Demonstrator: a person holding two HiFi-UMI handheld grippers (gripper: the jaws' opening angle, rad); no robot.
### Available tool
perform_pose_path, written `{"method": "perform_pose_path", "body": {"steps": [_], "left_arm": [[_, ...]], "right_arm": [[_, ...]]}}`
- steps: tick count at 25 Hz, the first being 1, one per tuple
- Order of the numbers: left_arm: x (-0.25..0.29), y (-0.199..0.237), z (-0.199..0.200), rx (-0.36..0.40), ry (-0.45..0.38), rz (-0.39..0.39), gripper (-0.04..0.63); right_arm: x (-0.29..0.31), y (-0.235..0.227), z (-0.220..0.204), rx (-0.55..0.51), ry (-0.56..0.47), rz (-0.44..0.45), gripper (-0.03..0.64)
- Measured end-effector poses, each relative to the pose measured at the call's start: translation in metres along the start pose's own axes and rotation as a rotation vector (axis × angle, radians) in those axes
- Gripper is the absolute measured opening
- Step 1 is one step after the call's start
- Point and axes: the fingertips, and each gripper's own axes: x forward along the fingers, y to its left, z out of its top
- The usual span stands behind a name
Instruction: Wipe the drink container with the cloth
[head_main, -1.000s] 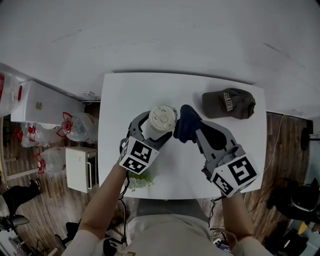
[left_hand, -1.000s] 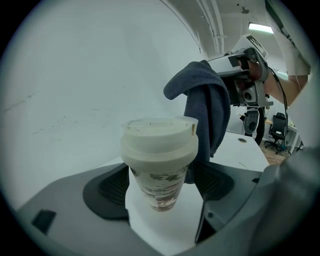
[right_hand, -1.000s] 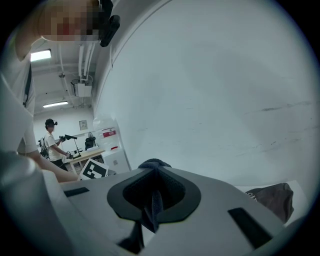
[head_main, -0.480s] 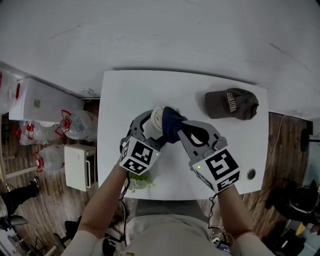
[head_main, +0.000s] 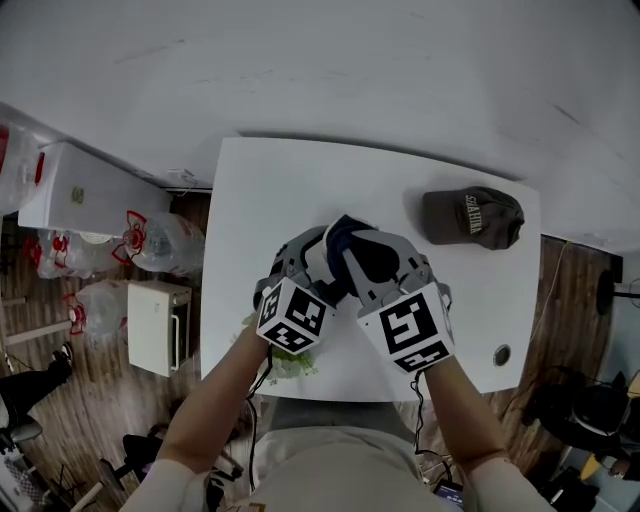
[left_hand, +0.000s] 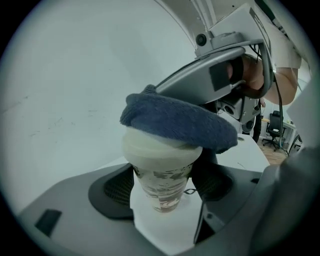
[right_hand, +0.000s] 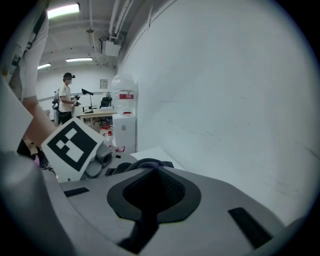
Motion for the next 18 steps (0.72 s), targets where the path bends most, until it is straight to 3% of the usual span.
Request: {"method": "perform_pose_path", "body": {"steps": [7,11,14,18], "left_arm": [[0.0,0.0,0.001,-0.019,0.0,0.013,0.376],[-0.001,0.001,-0.001,-0.03,0.005,0.011,0.376],[0.001,0.0,-0.001,-0.035,0.008,-0.003,0.376],[0.001,0.0,-0.003,-0.054,0.013,-0.009,0.376]], "right_arm": [[0.004,-0.045,-0.002,0.145,-0.086,-0.123,0.037],[-0.01,-0.072,-0.023,0.129,-0.033,-0.27,0.037],[-0.022,-0.064,-0.049,0.191,-0.019,-0.222,0.037],[-0.038,-0.031,-0.044,0.19,-0.051,-0.17,0.035]]}}
